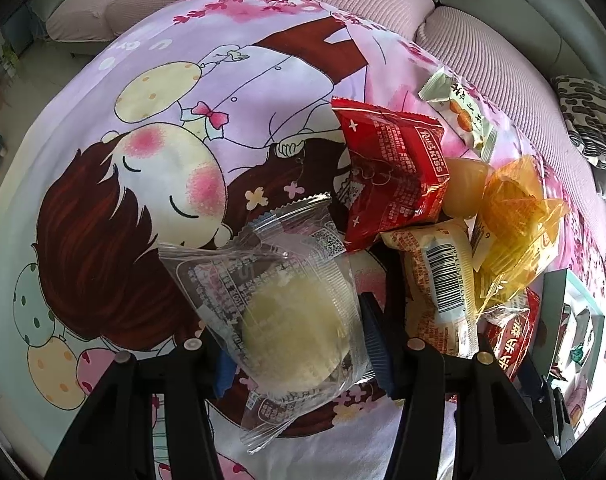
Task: Organize snacks
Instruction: 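Close left tool on clear bun pack while right tool lifts red cake pack, then carry bun pack and red cake pack into the teal-rimmed tray, open both tools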
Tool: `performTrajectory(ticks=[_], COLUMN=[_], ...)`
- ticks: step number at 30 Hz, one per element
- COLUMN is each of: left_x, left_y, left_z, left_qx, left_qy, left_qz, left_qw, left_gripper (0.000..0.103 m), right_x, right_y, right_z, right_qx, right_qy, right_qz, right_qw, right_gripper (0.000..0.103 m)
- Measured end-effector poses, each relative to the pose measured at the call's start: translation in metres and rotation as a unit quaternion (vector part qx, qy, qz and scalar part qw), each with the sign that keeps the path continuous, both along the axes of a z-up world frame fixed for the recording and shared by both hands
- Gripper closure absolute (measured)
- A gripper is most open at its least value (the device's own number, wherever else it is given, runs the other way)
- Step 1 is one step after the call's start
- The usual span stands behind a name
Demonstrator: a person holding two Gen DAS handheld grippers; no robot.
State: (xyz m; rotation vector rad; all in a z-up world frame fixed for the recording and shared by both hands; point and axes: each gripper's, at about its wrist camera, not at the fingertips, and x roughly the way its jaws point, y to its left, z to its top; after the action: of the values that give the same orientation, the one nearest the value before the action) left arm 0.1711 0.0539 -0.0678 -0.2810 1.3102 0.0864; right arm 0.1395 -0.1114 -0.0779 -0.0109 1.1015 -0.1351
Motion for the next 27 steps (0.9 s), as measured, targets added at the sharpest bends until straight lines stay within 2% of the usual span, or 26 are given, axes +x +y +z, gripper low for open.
performTrajectory(ticks=[10, 18, 23, 27], left_x=[-0.004, -0.008, -0.014, -0.015], left_y=[0.005, 0.01, 0.014, 0.013], left_z=[0.016, 0.029, 0.046, 0.056], left_qx=[-0.008, -0.013, -0.016, -0.02], left_qy=[-0.018, -0.039, -0.064, -0.079], left_qz=[0.003, 0.008, 0.013, 0.016], left_qw=[0.9998, 0.9991, 0.9977, 0.9966], left_gripper=[0.048, 0.049, 0.049, 0.049], right_x=[-0.005, -0.014, -0.025, -0.03], right_y=[-0.018, -0.03, -0.035, -0.038], right_z=[0.012, 0.031, 0.056, 0.063], right_qx=[0.05, 0.072, 0.08, 0.084], right_qy=[-0.004, -0.023, -0.058, -0.062], right_qz=[-0.024, -0.036, -0.038, -0.041], right_qw=[0.998, 0.997, 0.994, 0.994], right_gripper=[0.057, 0.057, 0.057, 0.057])
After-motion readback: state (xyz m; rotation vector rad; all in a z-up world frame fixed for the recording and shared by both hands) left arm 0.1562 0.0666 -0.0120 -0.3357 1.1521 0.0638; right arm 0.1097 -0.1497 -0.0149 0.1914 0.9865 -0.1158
